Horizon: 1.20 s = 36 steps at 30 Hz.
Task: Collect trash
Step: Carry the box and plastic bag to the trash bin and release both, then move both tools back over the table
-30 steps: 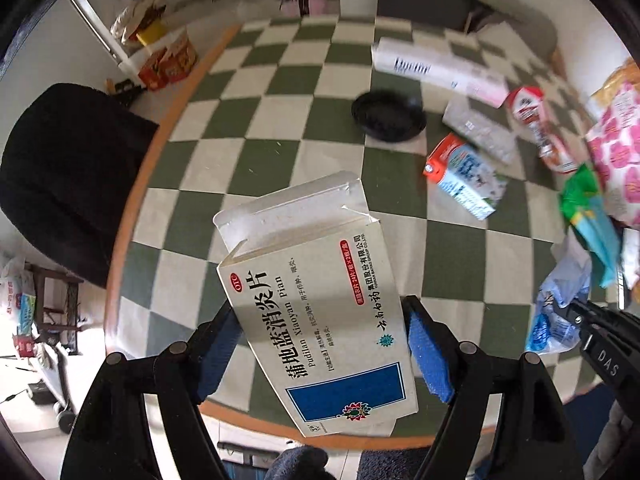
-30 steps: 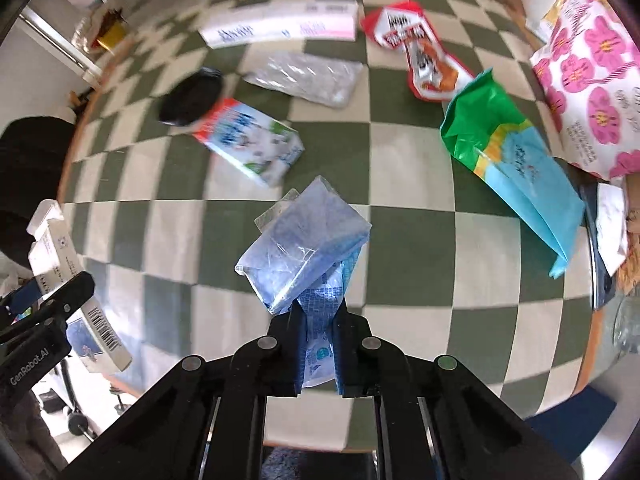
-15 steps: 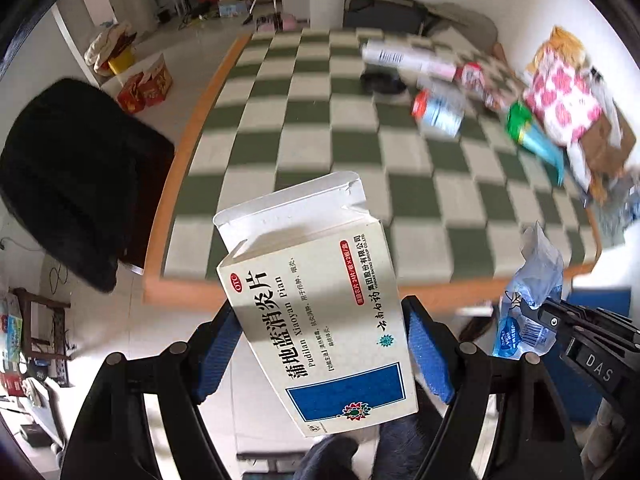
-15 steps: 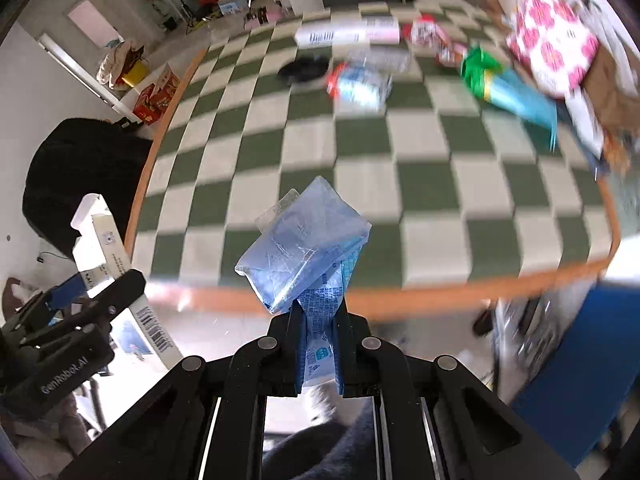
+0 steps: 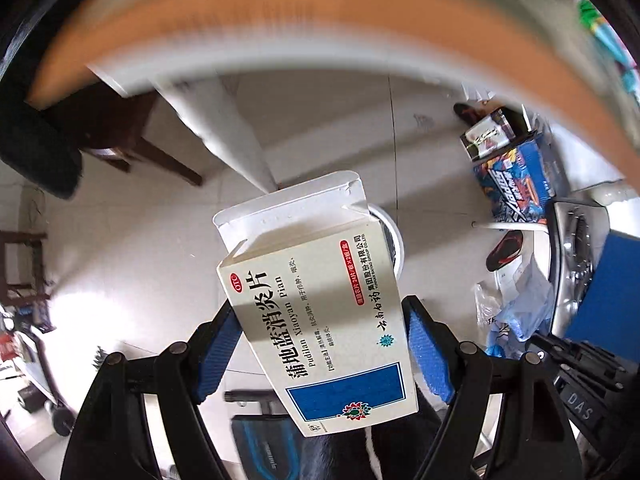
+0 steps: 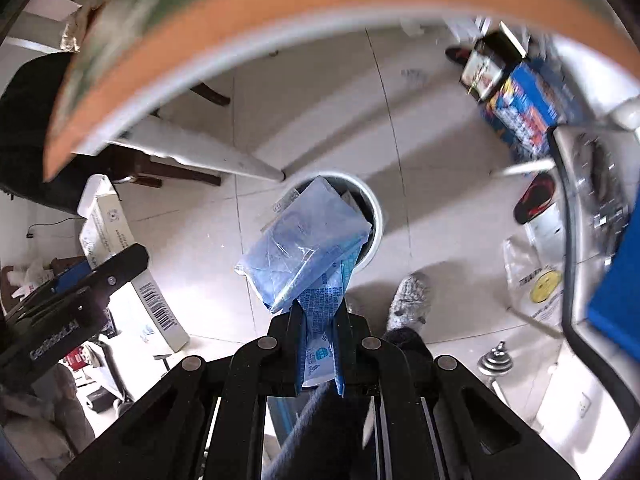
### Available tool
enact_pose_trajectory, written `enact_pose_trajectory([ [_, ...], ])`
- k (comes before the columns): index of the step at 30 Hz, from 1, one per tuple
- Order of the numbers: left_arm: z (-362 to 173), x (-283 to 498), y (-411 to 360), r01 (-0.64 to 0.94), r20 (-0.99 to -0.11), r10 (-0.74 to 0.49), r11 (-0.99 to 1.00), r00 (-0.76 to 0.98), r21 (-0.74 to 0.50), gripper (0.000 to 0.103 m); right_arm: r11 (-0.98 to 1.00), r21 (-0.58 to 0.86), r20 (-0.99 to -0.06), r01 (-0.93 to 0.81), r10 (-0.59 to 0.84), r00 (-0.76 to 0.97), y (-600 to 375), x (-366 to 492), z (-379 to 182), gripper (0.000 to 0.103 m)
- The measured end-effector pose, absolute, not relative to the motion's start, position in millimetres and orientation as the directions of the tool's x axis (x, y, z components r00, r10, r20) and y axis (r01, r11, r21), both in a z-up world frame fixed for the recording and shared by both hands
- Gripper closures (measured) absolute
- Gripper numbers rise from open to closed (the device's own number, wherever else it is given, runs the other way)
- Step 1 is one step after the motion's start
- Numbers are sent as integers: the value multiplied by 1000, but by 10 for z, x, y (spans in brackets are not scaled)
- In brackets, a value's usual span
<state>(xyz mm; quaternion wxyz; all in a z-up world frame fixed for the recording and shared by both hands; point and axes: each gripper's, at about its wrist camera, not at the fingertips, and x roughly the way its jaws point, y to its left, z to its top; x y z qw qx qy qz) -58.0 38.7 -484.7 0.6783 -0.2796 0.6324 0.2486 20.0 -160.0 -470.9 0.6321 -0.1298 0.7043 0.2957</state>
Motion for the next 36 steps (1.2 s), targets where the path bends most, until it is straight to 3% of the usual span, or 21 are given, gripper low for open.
enact_pose_trajectory([
  [9, -6553, -401, 567, -733, -973, -216, 648, 82, -206, 24, 818, 304, -947, -488, 204, -247, -1461, 402, -6436, 92],
  [13, -7008, -436, 685, -761, -950, -293, 591, 106, -267, 23, 817, 333, -933, -471, 212, -292, -1338, 457, -7100, 91],
  [14, -7081, -437, 697, -764, -950, -292, 587, 106, -266, 20, 816, 336, -931, -470, 212, -297, -1306, 462, -7238, 90],
  [15, -7146, -454, 711, -770, -951, -290, 583, 103, -261, 7, 812, 340, -928, -475, 208, -309, -1271, 461, -7381, 89],
  [16, -7179, -487, 737, -772, -952, -290, 580, 102, -259, 0, 811, 340, -926, -476, 201, -318, -1248, 469, -7503, 87],
  [18, -7239, -556, 766, -784, -959, -268, 575, 90, -234, 0, 817, 339, -921, -467, 186, -342, -1231, 479, -7720, 67],
  [22, -7252, -743, 809, -799, -985, -168, 585, 47, -138, 0, 822, 311, -926, -477, 149, -347, -1267, 472, -7924, 40],
  [24, -7196, -816, 791, -797, -992, -123, 596, 26, -94, 0, 820, 281, -938, -499, 124, -325, -1260, 462, -7958, 8],
  [25, -7191, -857, 794, -794, -994, -112, 602, 14, -79, 0, 812, 255, -948, -526, 102, -302, -1248, 441, -7938, 3],
  [36, -6456, -995, 539, -743, -998, -45, 669, -35, -4, 0, 726, 64, -996, -684, -2, -94, -1107, 182, -7206, 1],
])
